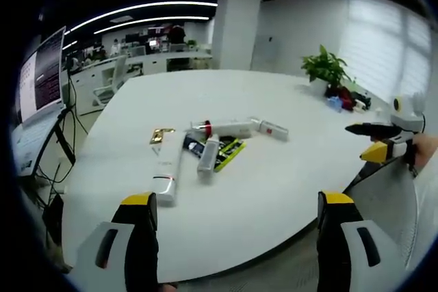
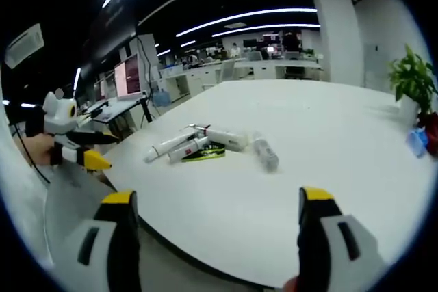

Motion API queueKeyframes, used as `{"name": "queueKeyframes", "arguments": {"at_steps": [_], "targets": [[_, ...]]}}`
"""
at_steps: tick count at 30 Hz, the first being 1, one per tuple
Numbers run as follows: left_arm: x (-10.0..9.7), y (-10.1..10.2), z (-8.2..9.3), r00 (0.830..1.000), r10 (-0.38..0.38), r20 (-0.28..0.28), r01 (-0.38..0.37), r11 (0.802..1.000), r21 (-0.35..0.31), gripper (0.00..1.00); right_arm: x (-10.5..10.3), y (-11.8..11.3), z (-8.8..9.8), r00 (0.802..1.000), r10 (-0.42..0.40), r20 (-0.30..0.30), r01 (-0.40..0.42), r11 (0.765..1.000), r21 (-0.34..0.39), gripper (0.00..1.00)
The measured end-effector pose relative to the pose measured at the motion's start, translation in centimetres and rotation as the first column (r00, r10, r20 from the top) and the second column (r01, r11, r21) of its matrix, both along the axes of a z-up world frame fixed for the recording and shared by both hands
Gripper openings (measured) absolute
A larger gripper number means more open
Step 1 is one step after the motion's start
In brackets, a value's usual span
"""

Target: Arrange the skincare products in the storage area until every visible bottle or jar stands upright without overlapping.

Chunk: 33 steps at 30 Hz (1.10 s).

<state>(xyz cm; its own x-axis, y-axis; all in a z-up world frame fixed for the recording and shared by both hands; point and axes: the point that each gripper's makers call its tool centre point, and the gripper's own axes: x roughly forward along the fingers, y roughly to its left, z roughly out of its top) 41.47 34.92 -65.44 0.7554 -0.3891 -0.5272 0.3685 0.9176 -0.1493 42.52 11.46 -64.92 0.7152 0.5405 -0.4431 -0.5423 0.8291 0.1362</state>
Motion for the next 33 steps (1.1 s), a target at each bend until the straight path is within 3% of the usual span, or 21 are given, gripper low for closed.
{"name": "queueKeyframes", "arguments": {"at_steps": [33], "targets": [[-0.02,-0.14,-0.09,1.000,-0.010,-0.012,0.010,1.000,-0.016,0.95,0.25,-0.23,0.31,1.000,-0.018,-0.019,0.018,1.000,0.013,0.97]]}}
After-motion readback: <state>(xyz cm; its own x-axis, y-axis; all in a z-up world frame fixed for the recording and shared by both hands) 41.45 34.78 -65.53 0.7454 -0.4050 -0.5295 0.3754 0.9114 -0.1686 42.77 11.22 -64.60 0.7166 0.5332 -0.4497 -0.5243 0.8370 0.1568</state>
